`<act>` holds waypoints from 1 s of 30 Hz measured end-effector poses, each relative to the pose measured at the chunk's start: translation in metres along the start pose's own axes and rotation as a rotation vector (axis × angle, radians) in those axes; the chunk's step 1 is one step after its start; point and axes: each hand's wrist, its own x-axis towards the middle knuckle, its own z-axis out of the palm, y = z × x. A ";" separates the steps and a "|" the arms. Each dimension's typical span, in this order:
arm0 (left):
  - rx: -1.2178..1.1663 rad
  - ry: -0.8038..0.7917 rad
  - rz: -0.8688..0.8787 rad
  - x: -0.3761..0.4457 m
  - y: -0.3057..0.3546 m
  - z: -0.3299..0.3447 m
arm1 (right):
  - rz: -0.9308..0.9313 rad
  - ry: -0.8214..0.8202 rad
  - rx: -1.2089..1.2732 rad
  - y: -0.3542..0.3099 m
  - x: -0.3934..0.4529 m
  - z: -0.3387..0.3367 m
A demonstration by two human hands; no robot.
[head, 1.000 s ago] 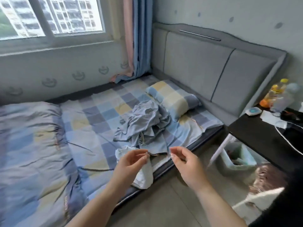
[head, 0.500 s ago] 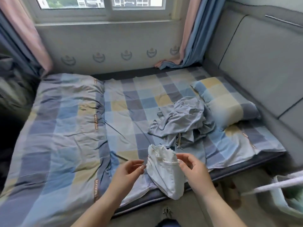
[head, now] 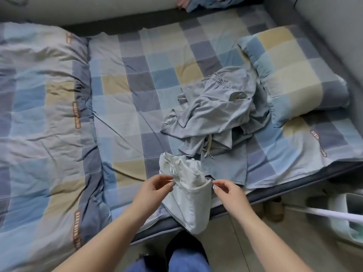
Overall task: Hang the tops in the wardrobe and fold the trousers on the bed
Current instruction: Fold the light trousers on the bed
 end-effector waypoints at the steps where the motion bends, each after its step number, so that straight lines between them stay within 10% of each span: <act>1: 0.021 -0.007 -0.007 0.019 -0.002 0.007 | 0.033 -0.019 -0.026 0.008 0.018 0.002; 12: 0.520 -0.123 0.107 0.231 -0.058 0.092 | 0.399 -0.169 -0.021 0.114 0.176 0.065; 17: 0.946 -0.322 -0.199 0.258 -0.094 0.110 | 0.448 -0.059 0.273 0.134 0.191 0.089; 23: 0.280 -0.233 -0.480 0.238 -0.083 0.092 | 0.290 -0.112 0.397 0.108 0.151 0.107; 30: 0.122 0.013 -0.207 0.184 -0.047 0.057 | -0.001 -0.254 0.339 0.042 0.100 0.103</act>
